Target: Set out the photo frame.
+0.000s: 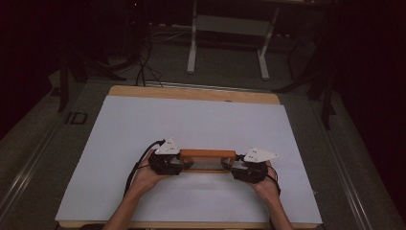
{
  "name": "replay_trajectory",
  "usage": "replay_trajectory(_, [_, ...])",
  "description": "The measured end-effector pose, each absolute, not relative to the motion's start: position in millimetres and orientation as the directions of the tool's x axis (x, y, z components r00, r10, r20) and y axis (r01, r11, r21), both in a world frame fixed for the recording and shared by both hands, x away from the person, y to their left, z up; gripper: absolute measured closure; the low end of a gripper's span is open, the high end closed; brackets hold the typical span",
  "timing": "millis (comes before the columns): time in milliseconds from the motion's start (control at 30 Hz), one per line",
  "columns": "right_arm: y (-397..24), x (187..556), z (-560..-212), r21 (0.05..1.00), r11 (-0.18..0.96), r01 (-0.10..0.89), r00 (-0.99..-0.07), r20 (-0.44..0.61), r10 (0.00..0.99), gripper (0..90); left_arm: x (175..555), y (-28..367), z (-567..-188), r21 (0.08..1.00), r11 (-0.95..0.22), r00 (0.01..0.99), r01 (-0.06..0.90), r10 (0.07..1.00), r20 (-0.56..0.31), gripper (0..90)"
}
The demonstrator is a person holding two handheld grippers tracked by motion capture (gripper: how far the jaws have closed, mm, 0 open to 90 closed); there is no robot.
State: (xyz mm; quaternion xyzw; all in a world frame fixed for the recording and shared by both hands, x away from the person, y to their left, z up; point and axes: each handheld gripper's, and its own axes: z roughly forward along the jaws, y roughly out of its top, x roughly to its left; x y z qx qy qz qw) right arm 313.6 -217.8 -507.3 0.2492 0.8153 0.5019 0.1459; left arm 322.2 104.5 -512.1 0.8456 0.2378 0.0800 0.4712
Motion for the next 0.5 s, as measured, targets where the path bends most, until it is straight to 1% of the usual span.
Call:
replay_trajectory(100, [-218, 316, -509, 0.884, 0.370, 0.284, -0.833, 0.037, 0.552, 53.2, 324, 105, -515, 0.839, -0.429, 0.873, 0.335, 0.476, -0.105, 58.7])
replay_trajectory(200, [-221, 319, -511, 0.885, 0.351, 0.306, -0.831, 0.069, 0.552, 53.8, 325, 104, -515, 0.841, -0.418, 0.862, 0.344, 0.495, -0.107, 57.6])
replay_trajectory(300, [-220, 324, -512, 0.884, 0.340, 0.320, -0.825, 0.083, 0.559, 53.2, 327, 103, -516, 0.841, -0.396, 0.848, 0.369, 0.514, -0.130, 56.7])
replay_trajectory(500, [-220, 328, -513, 0.882, 0.329, 0.338, -0.818, 0.102, 0.566, 53.4, 330, 102, -519, 0.842, -0.376, 0.832, 0.386, 0.536, -0.142, 54.0])
